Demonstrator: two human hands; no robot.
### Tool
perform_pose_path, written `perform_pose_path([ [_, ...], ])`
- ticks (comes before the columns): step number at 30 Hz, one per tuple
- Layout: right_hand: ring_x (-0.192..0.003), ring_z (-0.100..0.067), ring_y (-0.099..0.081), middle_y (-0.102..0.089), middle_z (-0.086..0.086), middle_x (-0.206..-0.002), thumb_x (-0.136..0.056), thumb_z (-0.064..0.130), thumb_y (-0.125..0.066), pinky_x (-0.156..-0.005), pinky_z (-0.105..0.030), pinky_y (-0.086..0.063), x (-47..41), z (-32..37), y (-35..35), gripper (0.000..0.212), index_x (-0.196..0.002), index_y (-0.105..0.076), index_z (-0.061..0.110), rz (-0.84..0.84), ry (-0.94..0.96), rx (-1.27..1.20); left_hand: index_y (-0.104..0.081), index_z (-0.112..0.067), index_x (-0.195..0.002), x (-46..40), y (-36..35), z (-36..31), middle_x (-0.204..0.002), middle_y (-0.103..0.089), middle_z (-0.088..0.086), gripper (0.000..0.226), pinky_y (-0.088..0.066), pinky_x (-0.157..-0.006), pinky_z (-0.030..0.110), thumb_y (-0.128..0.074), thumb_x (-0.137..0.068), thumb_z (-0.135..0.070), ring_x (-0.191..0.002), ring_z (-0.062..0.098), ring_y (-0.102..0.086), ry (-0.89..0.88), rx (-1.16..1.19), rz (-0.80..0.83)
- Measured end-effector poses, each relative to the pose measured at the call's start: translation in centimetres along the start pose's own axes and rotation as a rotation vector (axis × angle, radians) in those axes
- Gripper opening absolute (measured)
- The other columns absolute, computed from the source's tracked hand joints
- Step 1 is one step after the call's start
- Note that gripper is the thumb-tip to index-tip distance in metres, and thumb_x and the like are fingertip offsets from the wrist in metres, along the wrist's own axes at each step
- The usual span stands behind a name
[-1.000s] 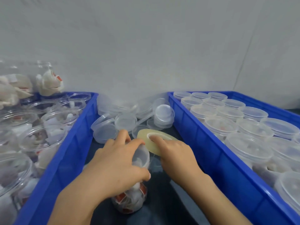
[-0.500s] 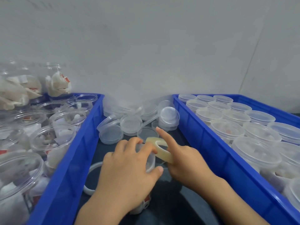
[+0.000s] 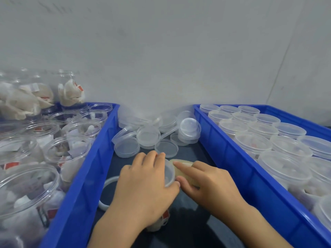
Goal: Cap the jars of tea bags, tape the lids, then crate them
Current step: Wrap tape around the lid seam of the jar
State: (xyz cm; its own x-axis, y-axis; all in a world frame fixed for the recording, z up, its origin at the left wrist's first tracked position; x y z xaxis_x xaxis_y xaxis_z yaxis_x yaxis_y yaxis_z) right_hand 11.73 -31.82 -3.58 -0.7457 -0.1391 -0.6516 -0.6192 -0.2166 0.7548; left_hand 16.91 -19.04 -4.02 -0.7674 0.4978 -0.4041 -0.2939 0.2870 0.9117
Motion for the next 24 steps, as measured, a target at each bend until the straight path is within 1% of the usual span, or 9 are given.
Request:
perform_pose_path([
  [2, -0.054, -0.017, -0.062, -0.065, 0.006, -0.068, -0.078, 0.040, -0.062, -0.039, -0.025, -0.045, -0.1, 0.2, -0.4, 0.031, -0.101, -0.075, 0.025, -0.048, -0.022, -0.017, -0.020, -0.029, -0.146, -0.1, -0.1, 0.0, -0.142, -0.031, -0.017, 0.076, -0.035, -0.091, 0.030, -0.019, -0.080, -0.065, -0.128, 0.009, -0.030, 0.027, -0.026, -0.032],
  [5, -0.054, -0.017, -0.060, -0.062, 0.006, -0.065, -0.085, 0.045, -0.047, -0.039, -0.028, -0.045, -0.3, -0.4, -0.8, 0.037, -0.102, -0.074, 0.029, -0.042, -0.063, -0.037, -0.030, -0.031, -0.144, -0.3, -0.1, -0.3, -0.136, -0.041, -0.018, 0.079, -0.037, -0.082, 0.029, -0.011, -0.074, -0.063, -0.122, 0.009, -0.037, 0.097, -0.033, -0.041],
  [8, -0.059, -0.014, -0.057, -0.056, 0.010, -0.065, -0.086, 0.049, -0.042, -0.047, -0.030, -0.043, -0.7, -0.7, -1.8, 0.036, -0.109, -0.069, 0.040, 0.067, -0.132, -0.083, -0.035, -0.030, -0.142, -0.6, 0.2, -0.2, -0.131, -0.046, -0.015, 0.073, -0.034, -0.075, 0.029, -0.022, -0.078, -0.063, -0.118, 0.011, -0.041, 0.159, -0.017, -0.050],
  [10, -0.063, -0.013, -0.056, -0.057, 0.009, -0.065, -0.087, 0.050, -0.043, -0.052, -0.029, -0.044, -1.2, -1.5, -2.7, 0.031, -0.103, -0.068, 0.041, 0.081, -0.180, -0.110, -0.042, -0.028, -0.137, -0.5, 0.6, -0.6, -0.125, -0.051, -0.013, 0.069, -0.036, -0.073, 0.031, -0.030, -0.077, -0.061, -0.115, 0.014, -0.044, 0.169, 0.020, -0.056],
  [14, -0.082, -0.028, -0.056, -0.065, 0.001, -0.076, -0.090, 0.048, -0.047, -0.075, -0.037, -0.051, -3.9, -7.7, -2.9, 0.034, -0.087, -0.064, 0.018, 0.119, -0.629, -0.151, -0.072, -0.020, -0.101, 1.1, 1.8, -3.6, -0.095, -0.066, -0.010, 0.063, -0.048, -0.064, 0.036, -0.039, -0.056, -0.051, -0.091, 0.020, -0.062, 0.027, 0.226, -0.093],
  [16, -0.088, -0.023, -0.061, -0.070, 0.004, -0.089, -0.091, 0.048, -0.045, -0.075, -0.037, -0.051, -5.2, -7.5, -3.4, 0.034, -0.099, -0.066, 0.023, 0.121, -0.539, -0.130, -0.069, -0.024, -0.108, 1.0, 1.6, -3.2, -0.101, -0.064, -0.014, 0.065, -0.047, -0.068, 0.036, -0.040, -0.057, -0.052, -0.096, 0.016, -0.059, 0.083, 0.229, -0.080],
  [20, -0.103, -0.014, -0.059, -0.065, 0.010, -0.114, -0.094, 0.052, -0.038, -0.077, -0.032, -0.047, -5.1, -5.3, -6.4, 0.038, -0.128, -0.051, 0.042, 0.203, -0.341, -0.032, -0.068, -0.023, -0.070, 0.5, 2.3, -2.8, -0.062, -0.059, -0.010, 0.041, -0.043, -0.042, 0.032, -0.058, -0.044, -0.053, -0.059, 0.017, -0.060, 0.062, 0.211, -0.118],
  [22, -0.110, -0.018, -0.056, -0.060, 0.008, -0.122, -0.094, 0.050, -0.039, -0.076, -0.032, -0.041, -3.8, -5.6, -7.8, 0.047, -0.140, -0.034, 0.041, 0.282, -0.365, 0.019, -0.067, -0.022, -0.066, 0.8, 2.3, -2.9, -0.057, -0.056, -0.008, 0.037, -0.041, -0.039, 0.031, -0.060, -0.043, -0.049, -0.053, 0.017, -0.058, 0.063, 0.209, -0.160],
  [24, -0.112, -0.019, -0.055, -0.057, 0.008, -0.120, -0.093, 0.045, -0.044, -0.077, -0.030, -0.038, -2.3, -5.9, -8.6, 0.044, -0.135, -0.038, 0.034, 0.370, -0.386, 0.011, -0.066, -0.021, -0.066, 1.1, 2.0, -3.0, -0.057, -0.055, -0.008, 0.033, -0.042, -0.042, 0.033, -0.060, -0.044, -0.046, -0.055, 0.018, -0.058, 0.063, 0.246, -0.180],
])
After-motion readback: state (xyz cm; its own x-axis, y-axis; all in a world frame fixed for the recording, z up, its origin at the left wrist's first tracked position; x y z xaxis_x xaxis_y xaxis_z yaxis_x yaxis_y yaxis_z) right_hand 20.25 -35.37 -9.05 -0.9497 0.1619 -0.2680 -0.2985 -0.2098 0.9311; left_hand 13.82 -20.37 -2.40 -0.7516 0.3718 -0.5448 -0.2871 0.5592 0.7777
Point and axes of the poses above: each hand's wrist, its own x-axis away from the middle knuckle, its own y-axis out of the back of the hand, z = x × y, the point moved 5 cm from there along -x, towards the middle knuckle
